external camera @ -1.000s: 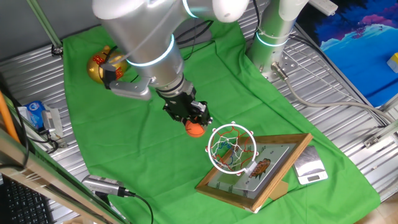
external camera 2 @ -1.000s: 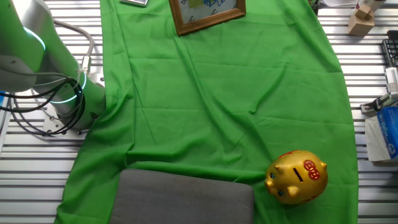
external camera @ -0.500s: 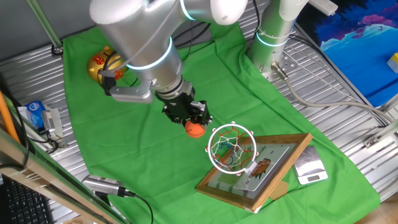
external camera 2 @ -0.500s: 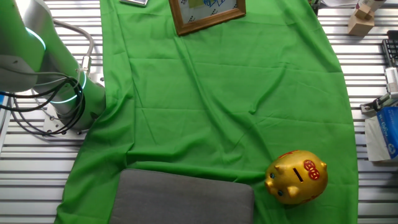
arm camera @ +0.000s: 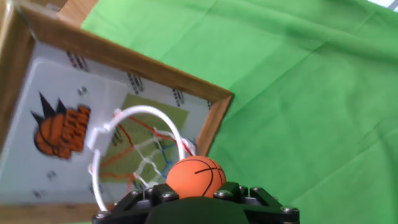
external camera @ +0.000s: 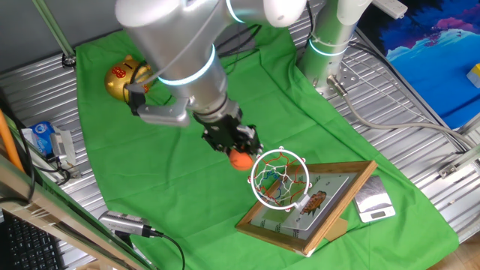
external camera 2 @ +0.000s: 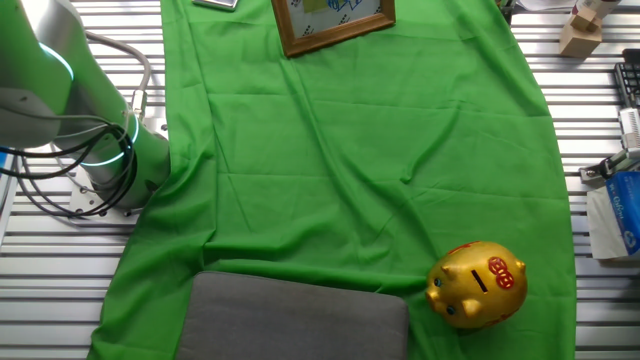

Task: Grab a basketball, release it and shoot it into the basket

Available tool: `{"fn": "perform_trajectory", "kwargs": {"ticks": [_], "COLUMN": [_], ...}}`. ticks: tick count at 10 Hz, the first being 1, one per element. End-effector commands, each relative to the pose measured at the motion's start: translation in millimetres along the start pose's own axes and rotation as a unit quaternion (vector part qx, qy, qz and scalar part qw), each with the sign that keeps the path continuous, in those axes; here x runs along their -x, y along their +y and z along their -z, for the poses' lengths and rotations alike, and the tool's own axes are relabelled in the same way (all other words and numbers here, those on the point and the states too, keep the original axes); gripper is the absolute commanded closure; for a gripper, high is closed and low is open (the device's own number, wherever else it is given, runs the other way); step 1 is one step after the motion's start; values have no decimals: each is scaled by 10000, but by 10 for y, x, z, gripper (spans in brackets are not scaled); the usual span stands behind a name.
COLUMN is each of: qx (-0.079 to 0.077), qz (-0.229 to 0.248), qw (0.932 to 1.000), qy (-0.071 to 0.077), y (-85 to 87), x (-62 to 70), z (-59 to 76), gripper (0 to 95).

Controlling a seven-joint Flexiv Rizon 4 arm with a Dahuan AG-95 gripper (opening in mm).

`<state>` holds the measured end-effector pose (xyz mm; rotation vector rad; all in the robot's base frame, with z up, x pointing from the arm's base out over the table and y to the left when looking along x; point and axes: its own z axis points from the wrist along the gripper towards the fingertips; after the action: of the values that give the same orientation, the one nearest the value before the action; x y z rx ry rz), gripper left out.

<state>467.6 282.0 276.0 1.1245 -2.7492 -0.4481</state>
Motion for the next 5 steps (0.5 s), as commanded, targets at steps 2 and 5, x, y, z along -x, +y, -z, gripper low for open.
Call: {"fn": "perform_trajectory", "kwargs": {"ticks": [2, 5], "qx": [31, 69], "qz": [-312, -419], "qw": [9995, 9990], "qy": [-77, -155], "y": [196, 268], "x": [48, 32], "z": [-36, -146], "gripper": [950, 950]}}
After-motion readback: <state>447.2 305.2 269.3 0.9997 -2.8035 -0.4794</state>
